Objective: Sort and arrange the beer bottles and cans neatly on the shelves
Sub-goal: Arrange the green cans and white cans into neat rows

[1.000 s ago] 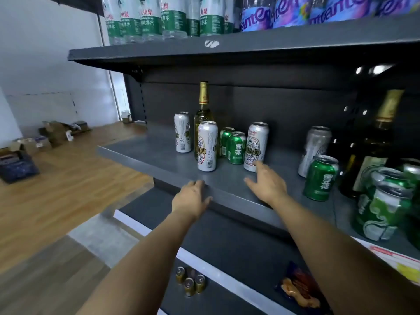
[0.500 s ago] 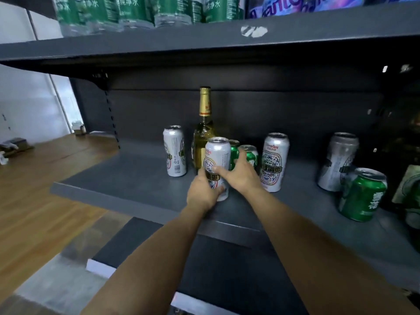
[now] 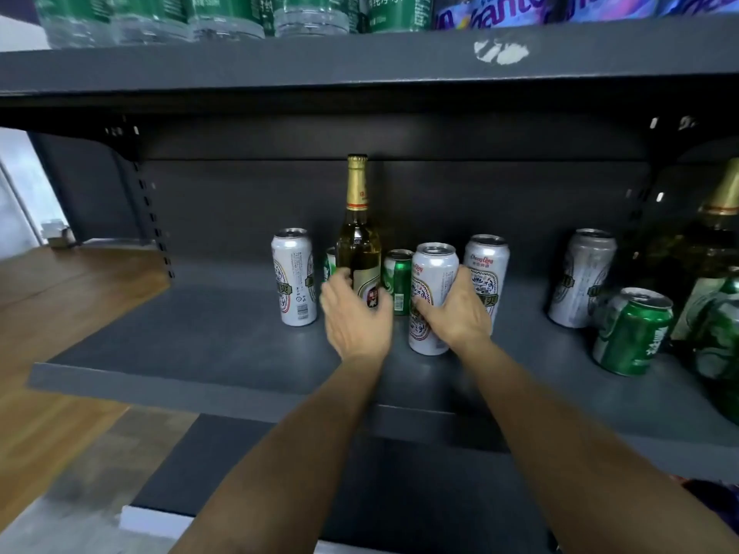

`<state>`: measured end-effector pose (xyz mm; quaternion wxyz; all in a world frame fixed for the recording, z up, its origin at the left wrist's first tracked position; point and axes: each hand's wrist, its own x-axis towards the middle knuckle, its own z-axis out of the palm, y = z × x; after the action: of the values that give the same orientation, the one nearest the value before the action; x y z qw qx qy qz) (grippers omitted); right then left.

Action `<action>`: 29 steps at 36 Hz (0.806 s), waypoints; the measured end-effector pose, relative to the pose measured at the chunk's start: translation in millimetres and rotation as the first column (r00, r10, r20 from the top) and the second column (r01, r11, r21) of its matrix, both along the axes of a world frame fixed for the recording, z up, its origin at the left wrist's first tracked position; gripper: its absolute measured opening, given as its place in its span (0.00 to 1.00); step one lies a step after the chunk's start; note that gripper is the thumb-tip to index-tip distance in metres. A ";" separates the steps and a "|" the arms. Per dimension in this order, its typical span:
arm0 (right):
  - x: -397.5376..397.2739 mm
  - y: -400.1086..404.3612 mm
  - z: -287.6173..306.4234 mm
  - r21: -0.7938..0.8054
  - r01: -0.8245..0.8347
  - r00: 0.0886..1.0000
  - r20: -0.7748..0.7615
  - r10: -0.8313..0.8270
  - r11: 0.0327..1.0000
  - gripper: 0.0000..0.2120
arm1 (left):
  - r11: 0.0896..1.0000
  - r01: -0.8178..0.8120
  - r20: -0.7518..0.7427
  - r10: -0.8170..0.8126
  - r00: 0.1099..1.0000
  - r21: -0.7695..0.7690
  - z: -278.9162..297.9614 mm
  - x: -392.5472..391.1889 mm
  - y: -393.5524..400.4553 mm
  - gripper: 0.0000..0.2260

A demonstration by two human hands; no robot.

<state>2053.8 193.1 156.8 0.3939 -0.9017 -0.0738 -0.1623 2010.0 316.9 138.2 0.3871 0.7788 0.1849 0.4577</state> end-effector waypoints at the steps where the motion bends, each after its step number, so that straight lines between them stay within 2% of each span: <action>1: 0.2 -0.2 -0.4 0.002 -0.005 1.000 0.002 0.005 1.000 0.28 | 0.999 -0.035 0.013 0.035 0.999 -0.037 4.4 4.4 5.0 0.28; 3: -0.3 0.0 -1.4 0.008 -0.010 1.000 0.010 0.010 1.000 0.29 | 0.993 -0.023 -0.039 0.018 0.999 -0.115 10.6 14.7 15.8 0.36; 5: -1.0 0.2 -2.5 0.019 -0.004 1.000 0.021 0.004 1.000 0.30 | 0.972 0.063 -0.119 -0.092 0.989 -0.226 9.8 27.2 27.2 0.44; 8: -1.9 0.3 -3.1 0.039 -0.005 1.000 0.026 0.004 0.999 0.32 | 0.908 0.200 -0.105 -0.255 0.961 -0.369 2.6 44.4 41.7 0.49; 12: -2.2 2.2 -3.6 0.035 -0.003 0.999 0.033 0.002 0.999 0.32 | 0.913 0.238 -0.134 -0.295 0.946 -0.332 -7.0 53.6 45.6 0.41; 15: -5.9 4.8 -4.2 0.062 0.003 0.999 0.054 -0.006 0.998 0.35 | 0.935 0.202 -0.174 -0.260 0.950 -0.292 -8.6 55.8 48.8 0.37; 18: -16.5 5.1 -3.0 0.068 0.126 0.978 0.157 -0.135 0.990 0.38 | 0.958 0.169 -0.221 -0.222 0.950 -0.234 -6.2 50.1 50.4 0.37; 20: -27.4 2.7 -0.4 0.051 0.209 0.930 0.297 -0.214 0.977 0.35 | 0.968 0.152 -0.242 -0.199 0.950 -0.199 -4.9 39.6 49.3 0.37; 23: -44.4 -2.3 6.7 -0.005 0.214 0.865 0.466 -0.187 0.977 0.30 | 0.978 0.144 -0.255 -0.179 0.950 -0.150 -2.3 14.8 46.8 0.34; 26: -59.6 -7.8 17.9 -0.021 0.212 0.840 0.516 -0.171 0.977 0.26 | 0.985 0.139 -0.270 -0.162 0.949 -0.103 6.7 -16.7 39.9 0.31; 29: -80.5 -18.4 31.6 0.020 0.183 0.863 0.477 -0.170 0.983 0.22 | 0.984 0.151 -0.254 -0.170 0.952 -0.093 18.0 -51.8 25.3 0.29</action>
<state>1973.4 174.7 188.4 0.3353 -0.8421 -0.0877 -0.4132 1958.3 342.2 156.2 0.4232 0.8301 0.1866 0.3114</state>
